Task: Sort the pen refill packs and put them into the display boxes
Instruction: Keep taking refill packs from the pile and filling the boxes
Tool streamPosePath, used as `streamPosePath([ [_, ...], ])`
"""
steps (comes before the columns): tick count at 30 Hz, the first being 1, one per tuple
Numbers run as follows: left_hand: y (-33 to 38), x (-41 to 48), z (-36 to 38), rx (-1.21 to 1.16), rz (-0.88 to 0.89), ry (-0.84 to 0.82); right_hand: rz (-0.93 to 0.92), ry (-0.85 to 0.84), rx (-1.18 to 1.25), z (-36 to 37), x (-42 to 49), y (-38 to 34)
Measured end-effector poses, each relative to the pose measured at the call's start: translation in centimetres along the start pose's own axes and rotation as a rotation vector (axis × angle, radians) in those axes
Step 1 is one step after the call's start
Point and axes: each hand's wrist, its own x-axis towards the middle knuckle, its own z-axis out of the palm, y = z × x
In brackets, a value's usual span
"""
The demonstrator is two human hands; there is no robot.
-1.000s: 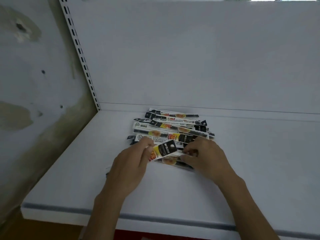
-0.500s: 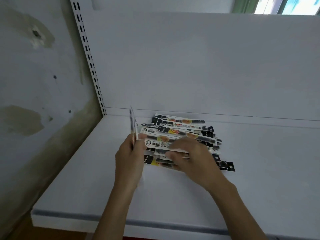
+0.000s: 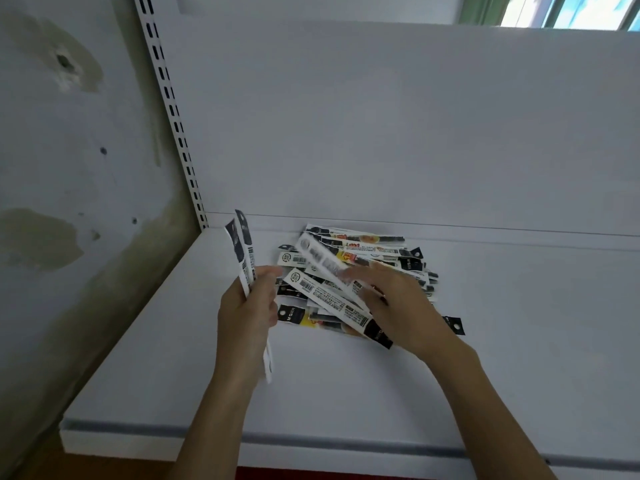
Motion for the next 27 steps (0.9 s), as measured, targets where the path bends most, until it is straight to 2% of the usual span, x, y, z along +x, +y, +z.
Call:
streamPosePath([
  [2, -0.1, -0.1, 0.5, -0.026, -0.005, -0.022, 0.09, 0.055, 0.213, -0.7, -0.5, -0.4],
  [5, 0.1, -0.8, 1.3, -0.051, -0.02, -0.033, 0.25, 0.08, 0.709, -1.8, -1.7, -0.8],
  [7, 0.5, -1.4, 2.1, -0.024, -0.016, -0.024, 0.23, 0.089, 0.819, -2.5, -2.5, -0.2],
  [11, 1.0, -2.7, 4.8, 0.075, 0.047, -0.087, 0.103, 0.28, 0.567, -4.6, -4.2, 1.6],
  [13, 1.1, -3.5, 6.7, 0.123, 0.049, -0.136, 0.06, 0.385, 0.52, -6.3, -5.5, 2.5],
  [17, 0.7, -5.8, 11.5, 0.201, 0.064, -0.229, 0.047, 0.687, 0.23, -9.6, -9.1, 5.7],
  [20, 0.5, -8.7, 16.4, 0.119, 0.025, -0.361, 0.157, 0.794, 0.072, -12.7, -13.0, 9.0],
  [24, 0.1, -13.6, 22.9, 0.117, -0.054, -0.611, 0.346, 0.829, 0.212, -17.4, -19.4, 12.4],
  [27, -1.0, -17.1, 27.6, 0.223, -0.081, -0.731, 0.458, 0.817, 0.158, -20.0, -24.3, 15.3],
])
